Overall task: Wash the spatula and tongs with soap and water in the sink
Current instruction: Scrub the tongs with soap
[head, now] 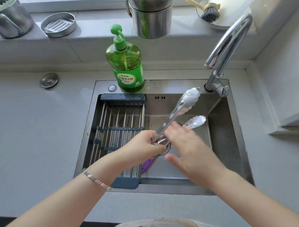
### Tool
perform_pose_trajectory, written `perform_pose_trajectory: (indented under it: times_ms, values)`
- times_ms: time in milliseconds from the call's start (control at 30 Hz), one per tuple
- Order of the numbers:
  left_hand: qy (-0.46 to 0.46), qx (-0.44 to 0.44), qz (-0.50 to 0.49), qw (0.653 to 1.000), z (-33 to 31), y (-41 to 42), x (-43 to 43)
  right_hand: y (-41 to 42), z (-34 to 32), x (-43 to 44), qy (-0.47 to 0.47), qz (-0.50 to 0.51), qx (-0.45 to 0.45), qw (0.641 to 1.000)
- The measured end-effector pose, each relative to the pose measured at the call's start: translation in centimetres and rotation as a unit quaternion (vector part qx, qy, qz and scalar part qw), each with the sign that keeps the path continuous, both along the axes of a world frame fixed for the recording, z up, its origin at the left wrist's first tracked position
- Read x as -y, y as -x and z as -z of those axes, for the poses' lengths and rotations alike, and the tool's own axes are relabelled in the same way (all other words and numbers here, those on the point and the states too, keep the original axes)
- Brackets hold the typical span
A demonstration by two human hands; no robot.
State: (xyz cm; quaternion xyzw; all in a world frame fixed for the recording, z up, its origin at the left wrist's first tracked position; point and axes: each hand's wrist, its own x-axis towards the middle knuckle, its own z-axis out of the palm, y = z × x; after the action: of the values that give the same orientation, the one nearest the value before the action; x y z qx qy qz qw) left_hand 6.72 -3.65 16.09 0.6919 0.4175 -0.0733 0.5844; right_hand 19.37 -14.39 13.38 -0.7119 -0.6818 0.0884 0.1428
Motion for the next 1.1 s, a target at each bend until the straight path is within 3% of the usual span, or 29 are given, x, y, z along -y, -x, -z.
perform_pose_trajectory:
  times_ms: [100,267,400,533,667,833,967,1100]
  values:
    - [0.035,0.027,0.023,0.999,-0.4,0.1,-0.2,1.7,-0.5,-0.1,0.029,-0.106,-0.031,0.993]
    - [0.109,0.015,0.009,0.994,-0.1,0.7,-0.7,-0.9,-0.1,-0.8,0.017,-0.037,0.016,0.999]
    - [0.109,0.039,0.008,0.993,0.1,0.6,-0.6,1.1,0.2,-0.2,0.019,-0.116,0.024,0.993]
    - [0.169,0.034,-0.02,0.985,0.2,0.6,-0.6,-0.9,0.1,-1.0,0.005,-0.047,0.02,0.999]
    - [0.236,0.053,-0.074,0.968,-0.1,0.4,-0.7,0.6,0.6,-0.5,0.013,-0.117,0.013,0.993]
    - [0.254,0.03,-0.099,0.962,0.2,0.8,-0.8,-2.3,0.1,-1.3,-0.009,-0.038,0.037,0.999]
    - [0.255,0.032,-0.092,0.962,0.4,0.7,-0.7,0.0,0.8,-0.7,-0.019,-0.126,0.048,0.991]
    - [0.247,-0.002,-0.107,0.963,-0.1,-0.1,-0.6,-4.0,2.2,-0.8,0.031,-0.058,0.052,0.996]
